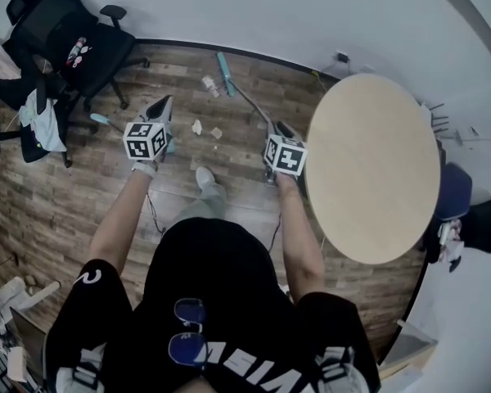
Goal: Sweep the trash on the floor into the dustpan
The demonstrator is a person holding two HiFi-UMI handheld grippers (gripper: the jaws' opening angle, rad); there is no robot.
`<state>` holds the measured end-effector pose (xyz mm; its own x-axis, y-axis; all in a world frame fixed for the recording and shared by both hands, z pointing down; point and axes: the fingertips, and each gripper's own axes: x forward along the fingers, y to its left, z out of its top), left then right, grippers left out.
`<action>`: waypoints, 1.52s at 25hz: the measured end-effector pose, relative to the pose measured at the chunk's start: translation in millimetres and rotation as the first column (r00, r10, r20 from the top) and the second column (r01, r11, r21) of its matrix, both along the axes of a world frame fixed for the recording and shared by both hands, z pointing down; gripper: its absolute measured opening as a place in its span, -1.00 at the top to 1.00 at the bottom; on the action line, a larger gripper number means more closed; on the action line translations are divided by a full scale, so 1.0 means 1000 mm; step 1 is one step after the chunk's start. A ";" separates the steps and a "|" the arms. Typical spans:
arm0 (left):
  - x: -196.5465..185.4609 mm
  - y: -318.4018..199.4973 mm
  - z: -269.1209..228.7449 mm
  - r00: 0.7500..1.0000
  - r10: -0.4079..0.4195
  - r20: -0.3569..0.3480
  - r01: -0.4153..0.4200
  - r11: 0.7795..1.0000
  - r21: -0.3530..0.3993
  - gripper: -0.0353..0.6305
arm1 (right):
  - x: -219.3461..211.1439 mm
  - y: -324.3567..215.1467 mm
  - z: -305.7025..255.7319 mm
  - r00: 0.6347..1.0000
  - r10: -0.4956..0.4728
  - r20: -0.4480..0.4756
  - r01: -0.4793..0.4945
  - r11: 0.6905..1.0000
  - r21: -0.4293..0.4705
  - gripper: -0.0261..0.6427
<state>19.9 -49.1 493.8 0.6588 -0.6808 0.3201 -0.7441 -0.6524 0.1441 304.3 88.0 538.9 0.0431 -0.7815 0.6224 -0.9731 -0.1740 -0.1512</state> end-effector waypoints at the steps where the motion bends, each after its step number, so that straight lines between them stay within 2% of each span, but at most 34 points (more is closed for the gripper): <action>1: 0.002 -0.015 0.003 1.000 -0.001 -0.001 0.001 1.000 -0.006 0.90 | 0.004 -0.014 0.000 1.000 0.004 -0.002 -0.004 1.000 -0.004 0.68; 8: 0.019 -0.109 0.015 1.000 -0.013 -0.005 0.012 0.999 -0.037 0.90 | 0.028 -0.104 0.008 1.000 0.008 -0.010 -0.008 0.999 -0.036 0.68; 18: 0.025 -0.182 0.039 0.999 -0.048 0.017 0.050 0.995 -0.084 0.90 | 0.044 -0.201 0.030 0.999 -0.034 -0.016 0.032 0.995 -0.093 0.68; 24: 0.028 -0.226 0.061 0.995 -0.081 0.057 0.087 0.990 -0.110 0.90 | 0.058 -0.268 0.060 0.997 -0.079 -0.005 0.078 0.987 -0.142 0.67; 38: 0.048 -0.334 0.113 0.975 -0.188 0.118 0.208 0.959 -0.190 0.90 | 0.097 -0.410 0.128 0.979 -0.204 0.001 0.197 0.941 -0.277 0.67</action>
<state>67.9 -383.2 606.7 0.4757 -0.7099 0.5194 -0.8725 -0.4557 0.1762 401.4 -322.5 667.2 -0.0771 -0.5751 0.8144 -0.9951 -0.0058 -0.0983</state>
